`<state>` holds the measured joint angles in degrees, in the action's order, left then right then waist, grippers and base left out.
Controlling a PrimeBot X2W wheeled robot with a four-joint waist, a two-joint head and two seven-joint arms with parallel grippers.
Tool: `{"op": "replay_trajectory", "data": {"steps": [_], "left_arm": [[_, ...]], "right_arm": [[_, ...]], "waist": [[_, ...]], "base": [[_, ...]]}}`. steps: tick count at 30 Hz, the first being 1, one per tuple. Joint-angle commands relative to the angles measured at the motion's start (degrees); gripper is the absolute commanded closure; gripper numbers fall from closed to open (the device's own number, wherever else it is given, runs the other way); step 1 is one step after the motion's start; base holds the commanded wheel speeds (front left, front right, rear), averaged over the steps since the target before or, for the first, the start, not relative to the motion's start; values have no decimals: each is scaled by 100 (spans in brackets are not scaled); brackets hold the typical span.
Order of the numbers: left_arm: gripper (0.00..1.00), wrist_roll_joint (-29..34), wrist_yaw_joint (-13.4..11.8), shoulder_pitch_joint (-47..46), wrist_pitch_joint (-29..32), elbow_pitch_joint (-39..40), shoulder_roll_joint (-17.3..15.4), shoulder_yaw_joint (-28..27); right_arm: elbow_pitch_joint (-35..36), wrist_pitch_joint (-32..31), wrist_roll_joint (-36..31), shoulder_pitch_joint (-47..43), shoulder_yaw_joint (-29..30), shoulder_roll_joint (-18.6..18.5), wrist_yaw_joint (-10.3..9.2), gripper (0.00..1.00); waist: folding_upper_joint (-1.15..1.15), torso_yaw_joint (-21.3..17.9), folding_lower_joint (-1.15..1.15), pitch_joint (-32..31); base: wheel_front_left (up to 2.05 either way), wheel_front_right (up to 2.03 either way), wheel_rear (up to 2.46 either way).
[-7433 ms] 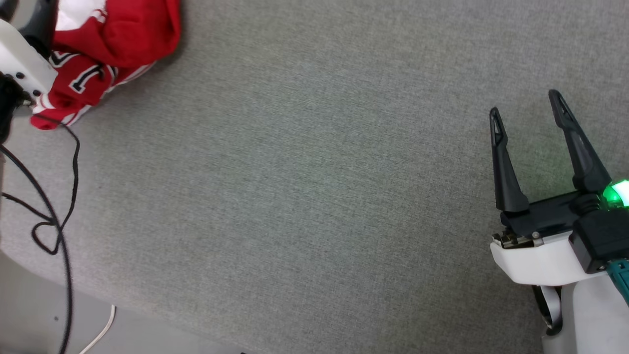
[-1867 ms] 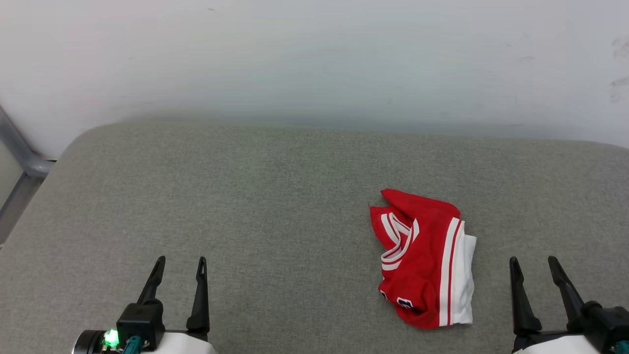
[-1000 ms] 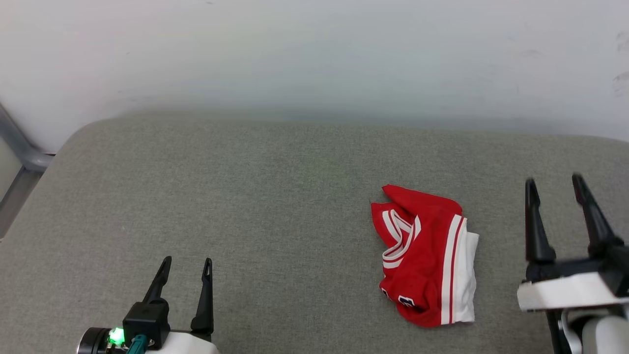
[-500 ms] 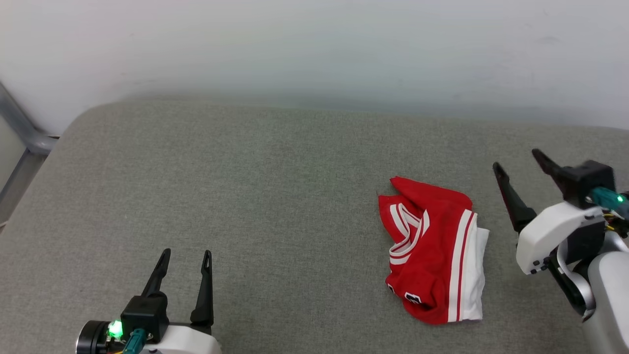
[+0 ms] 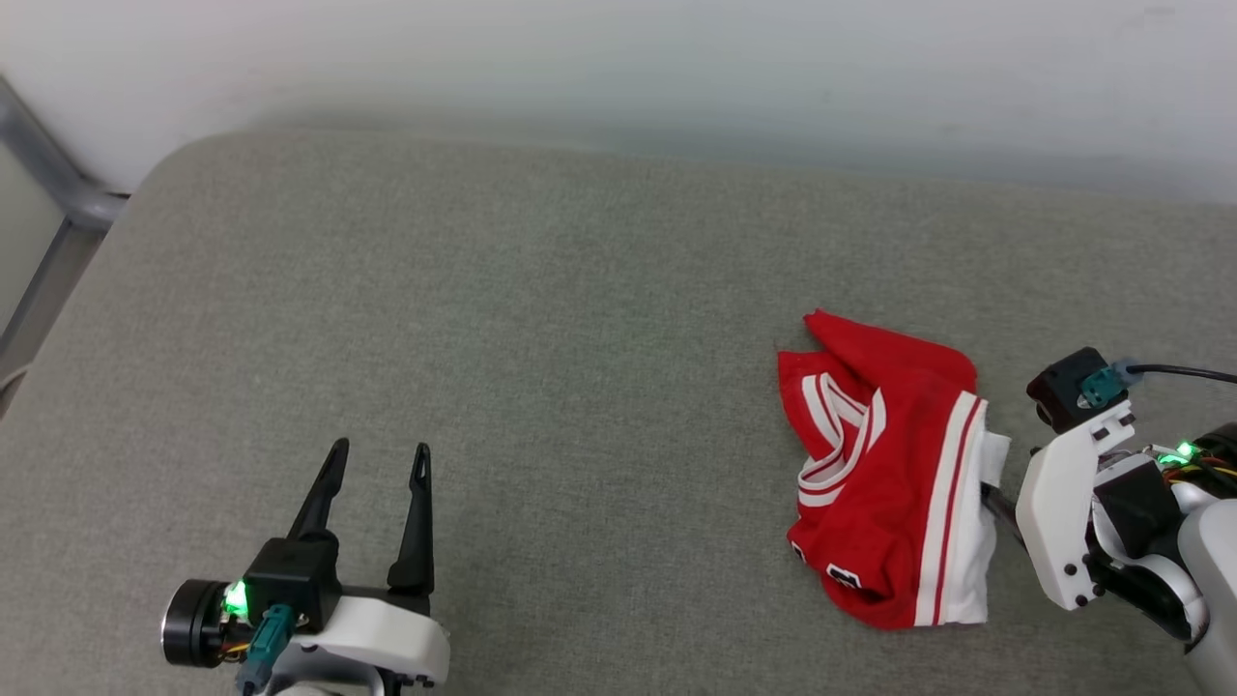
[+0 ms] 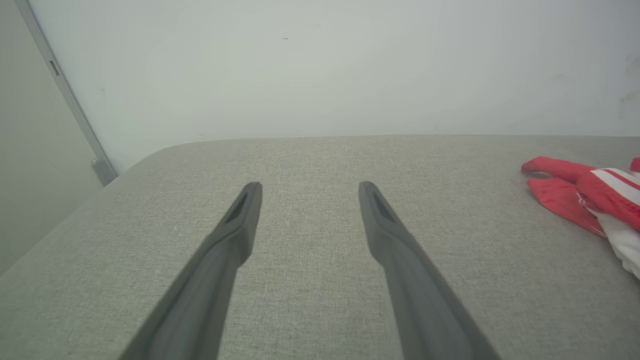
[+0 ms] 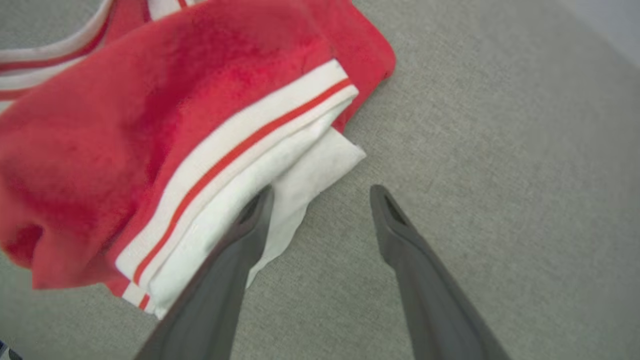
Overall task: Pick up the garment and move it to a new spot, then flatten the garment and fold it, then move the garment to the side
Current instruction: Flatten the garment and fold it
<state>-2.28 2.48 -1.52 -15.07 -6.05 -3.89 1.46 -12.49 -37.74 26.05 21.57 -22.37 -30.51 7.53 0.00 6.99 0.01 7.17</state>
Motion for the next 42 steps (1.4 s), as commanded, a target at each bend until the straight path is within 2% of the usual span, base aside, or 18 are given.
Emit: {"op": "replay_trajectory", "data": {"steps": [1,6,12,17,18,19,20,29,35,42], "left_arm": [[0,-11,7,-115,-15,10,15,23],[0,-39,28,-267,-15,1,51,75],[0,-65,23,-343,-15,-45,75,68],[0,-53,16,-344,-15,-87,86,18],[0,-42,7,-329,-15,-95,87,5],[0,-30,7,-311,-15,-101,87,-1],[0,-20,6,-290,-15,-106,88,-3],[0,53,6,-88,-15,-94,91,-63],[0,62,27,-35,-15,-58,91,-70],[0,50,16,-18,-15,-34,95,-93]], "right_arm": [[-32,-74,35,123,-71,-53,-8,0],[-383,-314,139,257,-434,-91,-7,0],[-1113,-499,329,65,-1203,2,4,0],[-1385,-237,606,20,-1551,67,30,0],[-1395,-155,618,58,-1598,48,30,40],[-1397,-18,629,118,-1617,16,30,87],[-1407,107,640,181,-1607,-15,29,100],[-1208,1168,826,739,-1169,-263,-9,100],[-1145,1465,790,1055,-655,-491,-9,100],[-1256,1639,459,1364,50,-700,-8,100]], "waist": [[0,121,-1,158],[0,285,-1,413],[0,374,-1,528],[0,341,-1,465],[0,317,-1,432],[0,292,-1,399],[0,265,-1,359],[0,9,-1,-38],[0,23,-1,-83],[0,157,-1,-15]], "base": [[0,0,0],[0,0,0],[0,0,0],[0,0,0],[0,0,0],[0,0,0],[0,0,0],[0,0,0],[0,0,0],[0,0,0]]}}
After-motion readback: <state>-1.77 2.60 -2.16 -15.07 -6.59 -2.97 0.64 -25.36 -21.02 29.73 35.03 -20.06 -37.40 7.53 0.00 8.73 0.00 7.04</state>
